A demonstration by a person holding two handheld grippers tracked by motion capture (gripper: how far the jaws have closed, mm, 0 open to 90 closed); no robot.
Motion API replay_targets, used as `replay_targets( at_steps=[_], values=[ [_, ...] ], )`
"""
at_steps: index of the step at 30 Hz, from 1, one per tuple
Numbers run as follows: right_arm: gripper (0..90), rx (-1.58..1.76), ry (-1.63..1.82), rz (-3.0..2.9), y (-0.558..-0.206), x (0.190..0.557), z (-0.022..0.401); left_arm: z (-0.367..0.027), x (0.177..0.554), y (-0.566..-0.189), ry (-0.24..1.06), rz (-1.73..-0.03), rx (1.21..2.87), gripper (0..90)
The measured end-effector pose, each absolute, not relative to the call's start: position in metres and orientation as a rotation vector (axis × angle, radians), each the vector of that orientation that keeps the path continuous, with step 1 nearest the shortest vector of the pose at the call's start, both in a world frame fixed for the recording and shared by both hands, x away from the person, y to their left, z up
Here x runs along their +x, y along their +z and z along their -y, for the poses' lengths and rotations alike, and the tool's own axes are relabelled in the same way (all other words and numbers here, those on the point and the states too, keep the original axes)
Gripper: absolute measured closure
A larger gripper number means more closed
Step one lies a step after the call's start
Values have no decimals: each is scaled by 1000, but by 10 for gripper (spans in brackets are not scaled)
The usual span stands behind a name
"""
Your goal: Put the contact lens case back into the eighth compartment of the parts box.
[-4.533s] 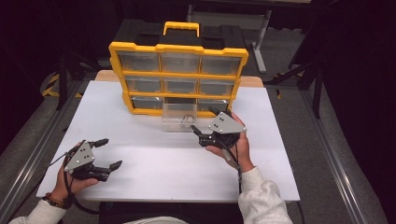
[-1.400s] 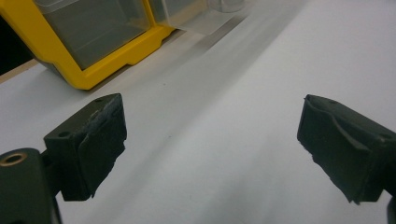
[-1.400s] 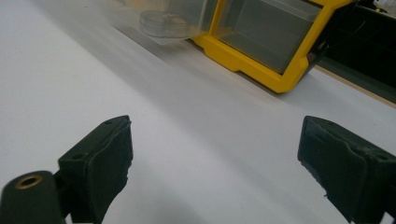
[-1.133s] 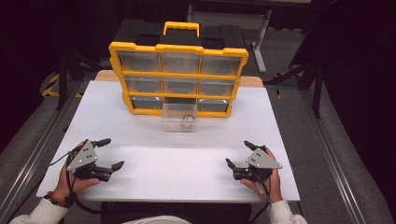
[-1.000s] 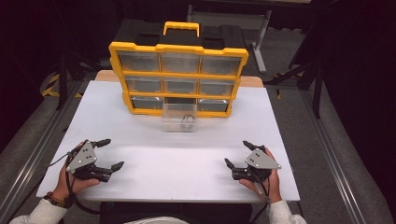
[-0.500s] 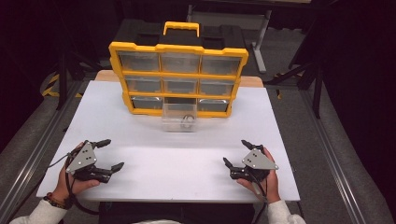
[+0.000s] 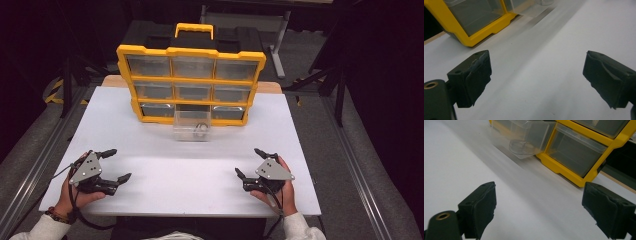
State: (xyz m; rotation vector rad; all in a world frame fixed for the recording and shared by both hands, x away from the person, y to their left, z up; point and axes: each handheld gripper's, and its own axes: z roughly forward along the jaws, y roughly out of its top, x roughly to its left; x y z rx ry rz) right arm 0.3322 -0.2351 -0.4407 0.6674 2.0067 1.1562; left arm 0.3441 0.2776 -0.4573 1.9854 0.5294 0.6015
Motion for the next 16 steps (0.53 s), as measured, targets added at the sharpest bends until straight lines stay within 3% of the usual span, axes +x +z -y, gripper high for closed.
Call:
replay_targets(
  at_steps=[16],
  values=[
    [151,669,1138,-1969,-438,330,234,-277,352,-459,599,-558,1992,97]
  ],
)
